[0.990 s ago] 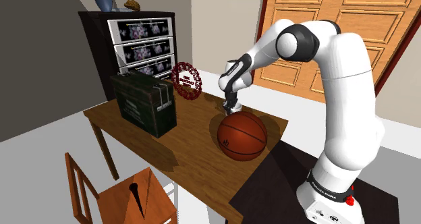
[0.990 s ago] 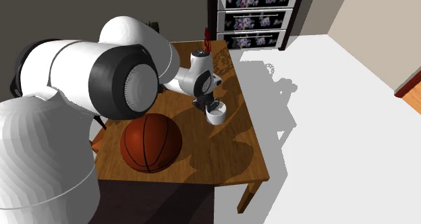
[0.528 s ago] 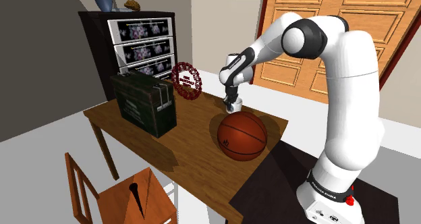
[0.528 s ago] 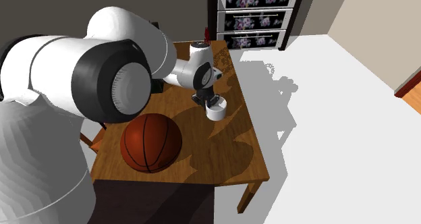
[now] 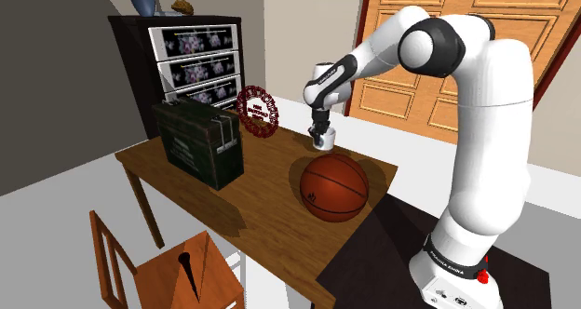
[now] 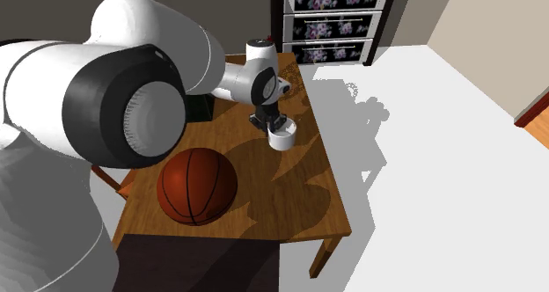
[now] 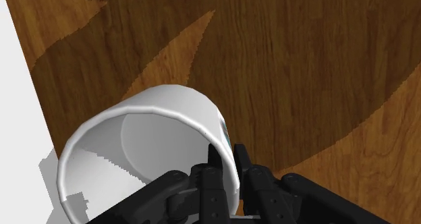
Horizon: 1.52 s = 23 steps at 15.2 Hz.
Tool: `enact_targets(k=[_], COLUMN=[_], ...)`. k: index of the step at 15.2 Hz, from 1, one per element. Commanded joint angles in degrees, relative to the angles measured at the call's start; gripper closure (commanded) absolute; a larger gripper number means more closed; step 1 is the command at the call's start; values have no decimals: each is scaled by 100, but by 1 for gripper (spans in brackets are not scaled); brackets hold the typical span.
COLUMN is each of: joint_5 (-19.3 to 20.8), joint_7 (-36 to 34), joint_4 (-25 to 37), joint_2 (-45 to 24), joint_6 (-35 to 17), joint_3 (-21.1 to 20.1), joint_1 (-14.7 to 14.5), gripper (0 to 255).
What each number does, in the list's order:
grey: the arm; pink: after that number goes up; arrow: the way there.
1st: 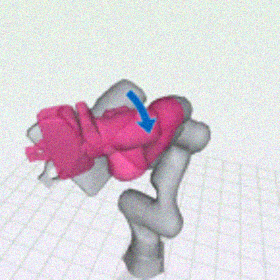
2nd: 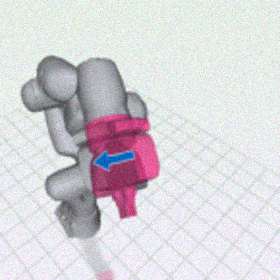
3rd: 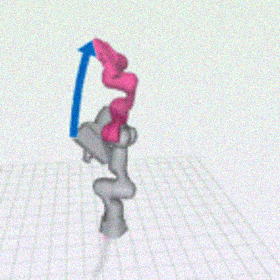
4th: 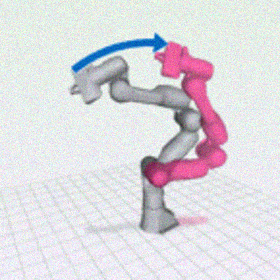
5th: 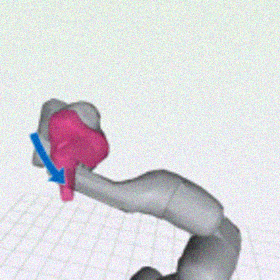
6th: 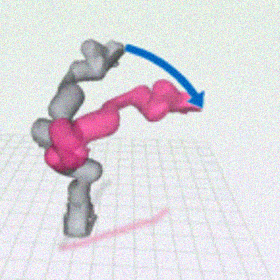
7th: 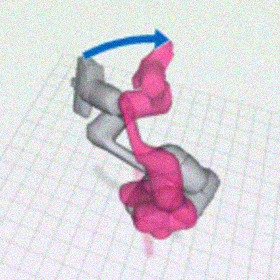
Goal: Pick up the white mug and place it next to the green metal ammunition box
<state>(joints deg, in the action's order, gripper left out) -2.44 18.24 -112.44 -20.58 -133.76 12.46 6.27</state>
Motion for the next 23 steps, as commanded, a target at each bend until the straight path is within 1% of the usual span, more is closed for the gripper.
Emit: enact_targets(k=[1,12,23], joint_5=[26,145,227], joint_7=[-11,-66,-96], joint_4=[54,340,783], joint_2=[94,541,866], joint_6=[148,871,1630], joint_3=[13,61,84], joint_1=[-9,-49,-72], gripper=[255,255,255])
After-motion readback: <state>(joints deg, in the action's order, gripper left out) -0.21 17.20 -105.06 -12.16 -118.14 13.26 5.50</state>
